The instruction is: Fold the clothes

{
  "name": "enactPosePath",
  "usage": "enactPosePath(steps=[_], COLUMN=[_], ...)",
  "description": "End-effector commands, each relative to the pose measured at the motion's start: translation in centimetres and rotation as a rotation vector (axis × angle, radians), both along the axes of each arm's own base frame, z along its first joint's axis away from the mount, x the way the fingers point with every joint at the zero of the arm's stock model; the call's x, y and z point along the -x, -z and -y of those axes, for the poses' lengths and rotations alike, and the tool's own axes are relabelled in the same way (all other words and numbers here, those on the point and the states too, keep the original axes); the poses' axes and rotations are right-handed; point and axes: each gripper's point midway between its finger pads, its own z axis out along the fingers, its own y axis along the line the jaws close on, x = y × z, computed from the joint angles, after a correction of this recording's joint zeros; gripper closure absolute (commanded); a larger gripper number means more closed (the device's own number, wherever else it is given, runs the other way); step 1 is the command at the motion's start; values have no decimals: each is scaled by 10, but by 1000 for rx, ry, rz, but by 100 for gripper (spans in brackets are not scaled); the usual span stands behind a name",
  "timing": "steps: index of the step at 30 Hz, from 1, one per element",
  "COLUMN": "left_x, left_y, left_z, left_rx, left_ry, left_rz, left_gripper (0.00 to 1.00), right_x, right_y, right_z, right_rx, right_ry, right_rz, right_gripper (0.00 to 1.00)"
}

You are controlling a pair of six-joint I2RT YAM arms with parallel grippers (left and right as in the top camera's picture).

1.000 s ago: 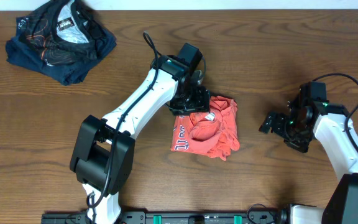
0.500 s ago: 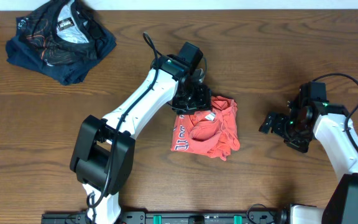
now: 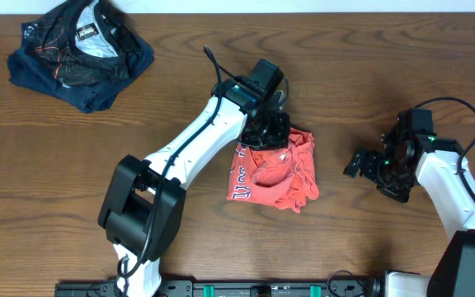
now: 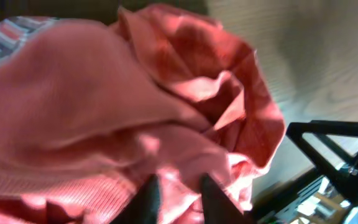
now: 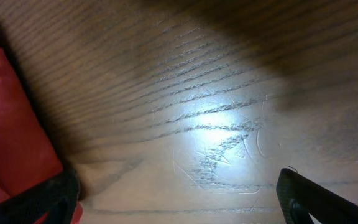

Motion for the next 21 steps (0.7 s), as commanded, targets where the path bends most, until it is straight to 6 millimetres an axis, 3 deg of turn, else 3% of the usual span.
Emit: enactPosePath(steps=[1, 3, 10, 13, 16, 18, 21], left_x=[-3, -7, -11, -19, -22, -19, -8], left_y=[12, 15, 16, 6, -13, -29, -44], left_z=[3, 7, 8, -3, -18, -28, -42], left_rx=[3, 10, 17, -34, -102, -132, -165], left_ry=[6, 8, 32, 31, 5, -9, -76], left_rz=[-3, 6, 36, 102, 153, 175, 144], left_gripper=[91, 94, 91, 83, 67, 53, 42], right_x=[2, 2, 3, 3, 3, 3, 3], right_y=[0, 0, 0, 0, 1, 1, 1], right_z=[-4, -4, -4, -4, -3, -2, -2], right_rx=[-8, -9, -9, -8, -5, 3, 3], right_ry=[-4, -4, -6, -8, -8, -7, -7], right_rz=[-4, -4, -7, -6, -6, -7, -7], right_gripper=[1, 1, 1, 1, 1, 1, 1])
